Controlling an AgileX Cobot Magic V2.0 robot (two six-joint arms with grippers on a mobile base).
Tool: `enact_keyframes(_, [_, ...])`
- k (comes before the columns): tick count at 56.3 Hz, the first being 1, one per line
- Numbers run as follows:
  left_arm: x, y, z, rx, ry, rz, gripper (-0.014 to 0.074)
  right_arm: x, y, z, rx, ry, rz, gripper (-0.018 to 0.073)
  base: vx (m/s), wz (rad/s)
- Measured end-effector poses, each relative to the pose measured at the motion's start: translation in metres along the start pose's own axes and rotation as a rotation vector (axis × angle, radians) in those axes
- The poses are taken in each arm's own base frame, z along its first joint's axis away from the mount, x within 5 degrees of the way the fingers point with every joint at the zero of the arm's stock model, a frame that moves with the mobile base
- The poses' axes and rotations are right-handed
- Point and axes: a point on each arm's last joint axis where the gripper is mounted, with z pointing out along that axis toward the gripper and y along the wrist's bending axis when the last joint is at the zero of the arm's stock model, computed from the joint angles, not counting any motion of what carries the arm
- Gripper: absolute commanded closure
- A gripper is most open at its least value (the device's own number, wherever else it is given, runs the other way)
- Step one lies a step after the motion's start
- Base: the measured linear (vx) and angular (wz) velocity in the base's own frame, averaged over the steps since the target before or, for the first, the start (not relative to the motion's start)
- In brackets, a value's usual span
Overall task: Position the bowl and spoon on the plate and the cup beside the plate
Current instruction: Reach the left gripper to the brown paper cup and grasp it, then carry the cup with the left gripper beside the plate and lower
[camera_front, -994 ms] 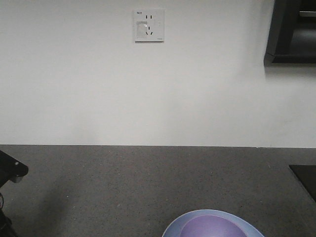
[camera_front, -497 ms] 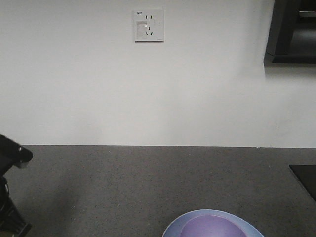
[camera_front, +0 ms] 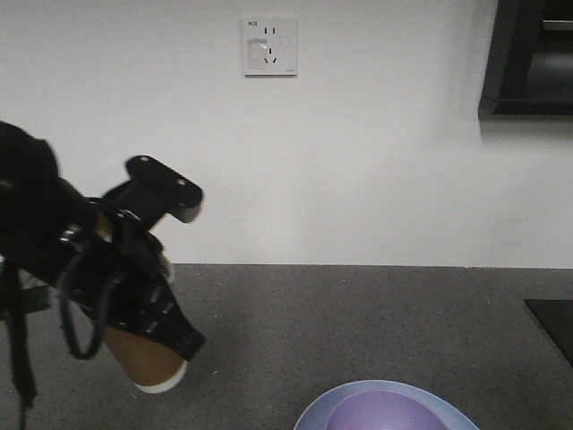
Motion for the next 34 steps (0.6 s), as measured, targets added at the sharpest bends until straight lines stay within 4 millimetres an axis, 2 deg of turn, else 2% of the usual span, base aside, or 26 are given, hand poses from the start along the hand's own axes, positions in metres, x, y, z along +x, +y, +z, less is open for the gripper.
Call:
enact_keyframes(6, [-0.011,-0.019,0.021,0.042,0.041,0.046,0.0600,0.000,0.000,0.000,0.000,0.000,0.000,0.0568,0.00,0.00])
enact_keyframes(14, [-0.018,-0.035,0.041,0.067,0.075,0.085,0.0600,0.000,0.000,0.000,0.000,-0.001,0.000,0.0568,0.00,0.00])
enact_keyframes(34, [-0.024,-0.060,0.073,0.116,0.117,0.128,0.0600,0.000,0.000,0.000,0.000,-0.001,0.000,0.0568,0.00,0.00])
